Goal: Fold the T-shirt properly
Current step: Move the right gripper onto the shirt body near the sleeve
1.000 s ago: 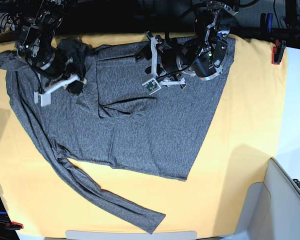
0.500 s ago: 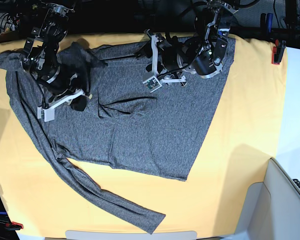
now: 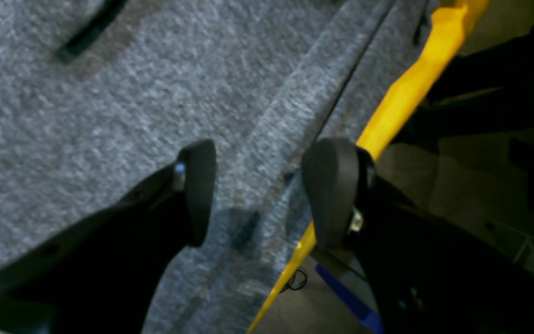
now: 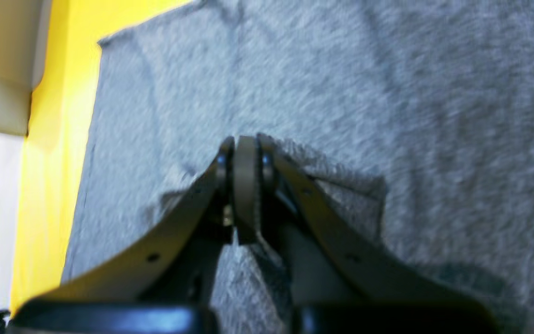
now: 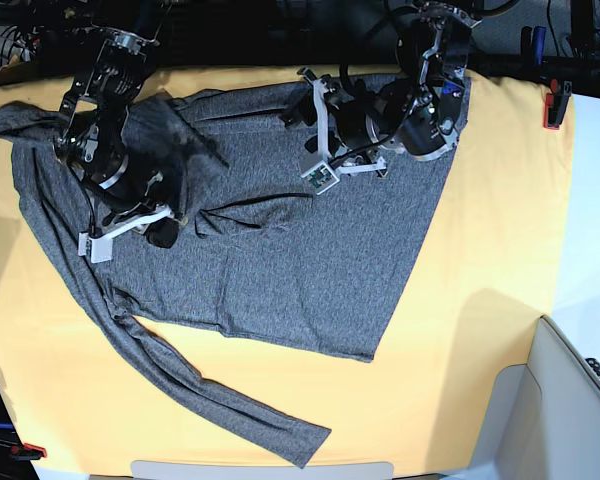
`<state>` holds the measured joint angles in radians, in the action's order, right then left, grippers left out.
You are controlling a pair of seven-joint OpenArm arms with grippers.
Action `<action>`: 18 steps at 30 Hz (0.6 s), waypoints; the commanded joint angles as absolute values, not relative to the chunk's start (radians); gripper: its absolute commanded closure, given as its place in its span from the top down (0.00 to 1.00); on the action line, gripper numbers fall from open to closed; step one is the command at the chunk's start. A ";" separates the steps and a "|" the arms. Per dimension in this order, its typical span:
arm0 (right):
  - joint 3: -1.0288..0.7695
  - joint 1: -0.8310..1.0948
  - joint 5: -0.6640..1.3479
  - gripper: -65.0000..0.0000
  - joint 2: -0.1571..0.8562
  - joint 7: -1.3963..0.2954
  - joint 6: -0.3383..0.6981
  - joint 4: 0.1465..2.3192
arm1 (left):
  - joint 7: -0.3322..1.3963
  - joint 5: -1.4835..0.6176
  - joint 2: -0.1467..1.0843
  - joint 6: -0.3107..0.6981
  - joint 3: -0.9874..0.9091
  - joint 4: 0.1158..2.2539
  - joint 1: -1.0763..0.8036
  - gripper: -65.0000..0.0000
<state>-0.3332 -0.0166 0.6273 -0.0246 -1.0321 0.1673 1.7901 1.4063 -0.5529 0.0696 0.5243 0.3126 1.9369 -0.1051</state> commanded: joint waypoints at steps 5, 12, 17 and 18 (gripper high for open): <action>-0.334 -0.041 0.648 0.00 -0.021 -0.986 0.174 1.770 | 1.396 -0.570 0.068 0.527 0.311 1.954 -0.096 0.48; -0.282 -0.019 0.648 0.21 -0.016 -0.989 0.174 1.771 | 1.396 -0.572 0.068 0.527 0.311 1.954 -0.096 0.48; -0.268 0.015 0.654 0.50 -0.016 -0.986 0.176 1.791 | 1.396 -0.572 0.068 0.527 0.309 1.954 -0.096 0.48; -0.268 0.025 0.654 0.50 -0.016 -0.983 0.177 1.804 | 1.396 -0.572 0.068 0.527 0.308 1.954 -0.096 0.48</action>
